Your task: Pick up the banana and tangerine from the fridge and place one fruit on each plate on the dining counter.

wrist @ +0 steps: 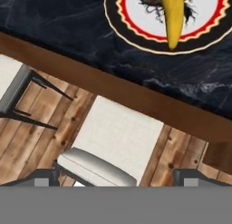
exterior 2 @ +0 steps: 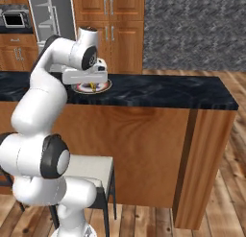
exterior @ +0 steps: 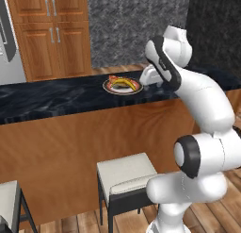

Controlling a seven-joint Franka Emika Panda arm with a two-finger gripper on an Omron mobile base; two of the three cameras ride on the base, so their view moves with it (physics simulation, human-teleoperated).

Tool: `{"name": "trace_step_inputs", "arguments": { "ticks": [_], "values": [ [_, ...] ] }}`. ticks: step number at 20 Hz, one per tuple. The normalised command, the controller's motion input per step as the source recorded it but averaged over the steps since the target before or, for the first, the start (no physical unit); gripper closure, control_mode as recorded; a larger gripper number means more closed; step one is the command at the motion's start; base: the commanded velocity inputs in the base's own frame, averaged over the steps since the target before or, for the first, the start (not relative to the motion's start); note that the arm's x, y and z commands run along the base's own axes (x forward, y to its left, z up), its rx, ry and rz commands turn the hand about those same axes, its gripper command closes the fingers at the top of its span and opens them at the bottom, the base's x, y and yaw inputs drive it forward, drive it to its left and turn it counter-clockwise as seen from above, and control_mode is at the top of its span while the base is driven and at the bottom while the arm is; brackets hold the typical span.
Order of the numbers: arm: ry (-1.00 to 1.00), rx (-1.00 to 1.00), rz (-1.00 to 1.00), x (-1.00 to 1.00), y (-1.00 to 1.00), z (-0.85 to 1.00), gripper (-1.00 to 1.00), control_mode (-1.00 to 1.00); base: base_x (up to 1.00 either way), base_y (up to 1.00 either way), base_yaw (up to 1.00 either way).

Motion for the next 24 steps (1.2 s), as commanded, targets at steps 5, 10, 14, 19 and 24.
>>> {"name": "trace_step_inputs", "arguments": {
  "ticks": [5, 10, 14, 19, 24],
  "values": [
    [0.01, 0.0, 0.0, -0.96, 0.04, -0.02, -1.0, -1.0, 0.0, 0.0, 0.0],
    [0.06, 0.0, -0.01, -0.53, 0.19, -0.08, -1.0, -1.0, 0.0, 0.0, 0.0],
    [0.0, 0.0, -0.04, -0.76, 0.02, 0.01, -1.0, -1.0, 0.0, 0.0, 0.0],
    [0.0, 0.0, -0.19, -0.79, 0.0, 0.24, -1.0, -1.0, 0.0, 0.0, 0.0],
    [0.0, 0.0, -0.23, -0.97, -0.07, 0.05, -1.0, -1.0, 0.0, 0.0, 0.0]
  ]
}}
